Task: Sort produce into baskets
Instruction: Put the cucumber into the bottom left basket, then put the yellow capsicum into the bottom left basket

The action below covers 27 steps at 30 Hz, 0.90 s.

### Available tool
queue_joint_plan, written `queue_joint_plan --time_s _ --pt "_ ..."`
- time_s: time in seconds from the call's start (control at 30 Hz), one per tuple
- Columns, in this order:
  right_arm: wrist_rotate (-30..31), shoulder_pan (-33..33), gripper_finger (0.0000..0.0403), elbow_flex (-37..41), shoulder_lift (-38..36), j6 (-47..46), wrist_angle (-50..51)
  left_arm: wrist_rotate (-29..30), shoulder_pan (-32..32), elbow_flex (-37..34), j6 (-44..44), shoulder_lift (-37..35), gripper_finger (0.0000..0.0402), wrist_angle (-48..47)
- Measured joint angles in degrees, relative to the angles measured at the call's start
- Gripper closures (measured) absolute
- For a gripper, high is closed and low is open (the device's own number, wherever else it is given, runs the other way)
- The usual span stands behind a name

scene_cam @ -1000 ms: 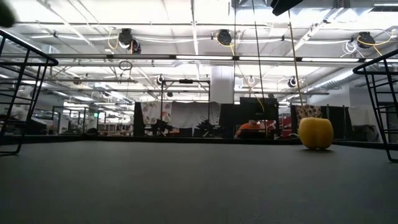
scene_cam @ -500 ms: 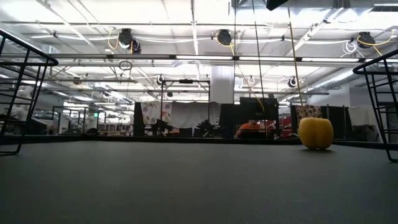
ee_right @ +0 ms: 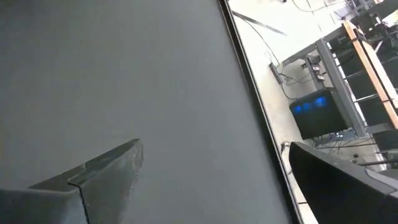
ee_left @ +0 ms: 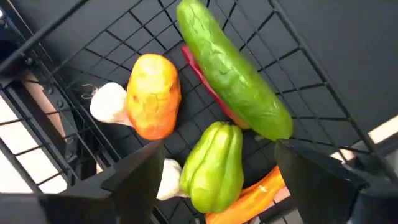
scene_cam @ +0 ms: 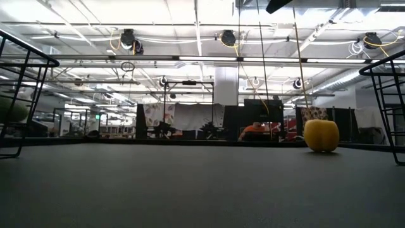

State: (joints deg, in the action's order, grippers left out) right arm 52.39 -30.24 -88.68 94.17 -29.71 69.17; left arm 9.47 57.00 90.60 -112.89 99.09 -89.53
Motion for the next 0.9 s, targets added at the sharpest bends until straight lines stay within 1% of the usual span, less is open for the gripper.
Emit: queue_joint_plan --time_s 0.1,0.2,0.27,0.33,0.4,0.47,0.57,0.63,0.77,0.8,0.83,0.9 --pt "0.25 0.29 0.0012 0.0 0.0 1.66 -0.31 1.19 -0.21 1.24 2.16 -0.96 0.0089 -0.39" --pt "2.67 0.27 0.0012 0.0 0.0 2.58 -0.02 4.01 -0.21 2.58 7.27 -2.59 0.0089 -0.41" --pt "4.32 0.31 0.0012 0.0 0.0 3.75 1.03 6.99 -0.39 3.24 10.89 -4.0 0.0089 -0.42" --pt "6.64 0.84 0.0012 0.0 0.01 5.01 3.37 11.79 -0.9 3.48 13.76 -5.38 0.0089 -0.42" --pt "8.28 2.01 0.0012 0.0 0.02 5.46 6.41 18.49 -1.71 3.5 17.55 -6.8 0.0089 -0.45" --pt "7.64 3.7 0.0012 0.0 0.02 5.35 10.07 25.94 -2.67 3.53 21.98 -8.03 0.0089 -0.47" --pt "5.91 6.56 0.0012 0.24 0.01 2.7 15.99 36.31 -4.7 3.53 28.79 -9.11 0.0089 -0.47" --pt "6.09 8.78 0.0012 1.87 -0.76 0.83 16.91 43.43 -6.66 3.53 33.94 -9.34 0.0089 -0.47" --pt "4.74 14.97 0.0012 8.28 -4.4 0.76 11.23 66.46 -12.33 3.53 44.72 -9.31 0.0089 0.18" --pt "2.98 16.94 0.0012 10.16 -5.3 1.64 9.4 69.93 -14.24 3.57 47.61 -9.2 0.0089 1.54" --pt "0.92 19.15 0.0012 11.99 -6.17 2.57 7.64 71.74 -16.2 3.62 50.93 -9.01 0.0089 3.23" --pt "-3.64 23.8 0.0012 15.19 -7.6 3.95 4.68 71.67 -19.47 3.58 55.91 -8.7 0.0089 5.76"
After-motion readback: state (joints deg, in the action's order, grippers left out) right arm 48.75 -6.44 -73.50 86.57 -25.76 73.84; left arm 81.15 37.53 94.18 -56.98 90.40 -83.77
